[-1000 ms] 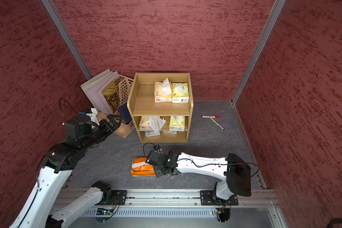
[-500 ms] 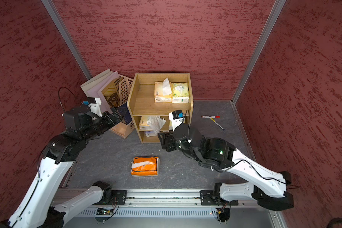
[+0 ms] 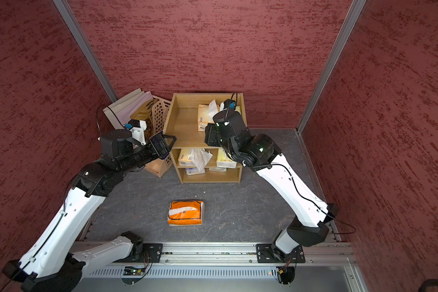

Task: Remove the tissue boxes from the shelf
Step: Pick up a box of tissues from the shelf.

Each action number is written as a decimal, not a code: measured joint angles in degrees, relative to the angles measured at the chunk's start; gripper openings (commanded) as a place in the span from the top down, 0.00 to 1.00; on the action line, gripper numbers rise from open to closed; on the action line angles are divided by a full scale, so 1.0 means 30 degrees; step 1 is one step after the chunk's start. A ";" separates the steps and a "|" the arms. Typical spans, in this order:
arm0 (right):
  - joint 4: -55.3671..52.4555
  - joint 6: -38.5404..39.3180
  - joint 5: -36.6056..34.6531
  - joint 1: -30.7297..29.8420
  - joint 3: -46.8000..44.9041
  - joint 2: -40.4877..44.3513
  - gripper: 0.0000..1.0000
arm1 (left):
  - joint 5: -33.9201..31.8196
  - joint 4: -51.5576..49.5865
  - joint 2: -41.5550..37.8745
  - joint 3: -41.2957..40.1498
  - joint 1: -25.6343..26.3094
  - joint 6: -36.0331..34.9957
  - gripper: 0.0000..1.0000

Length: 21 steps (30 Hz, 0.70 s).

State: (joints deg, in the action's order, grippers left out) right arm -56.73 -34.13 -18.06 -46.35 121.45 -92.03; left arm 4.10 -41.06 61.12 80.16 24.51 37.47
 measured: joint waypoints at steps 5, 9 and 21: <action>-0.0372 -0.0007 0.0809 0.1137 0.2295 -0.1843 0.43 | -0.0270 -0.0131 0.0000 0.0109 0.0015 -0.0430 0.00; -0.0736 0.0189 0.1195 0.1443 0.4175 -0.3432 0.41 | -0.0634 -0.0313 0.0000 0.0437 0.0015 -0.0947 0.00; -0.1377 0.0386 0.1384 0.1501 0.7009 -0.7519 0.36 | -0.1129 -0.0466 0.0022 0.0750 0.0015 -0.2448 0.00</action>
State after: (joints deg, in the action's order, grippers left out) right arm -60.86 -32.97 -13.91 -41.85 142.47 -114.59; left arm 0.71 -42.46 61.19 82.41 24.56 30.13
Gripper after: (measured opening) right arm 0.636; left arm 0.996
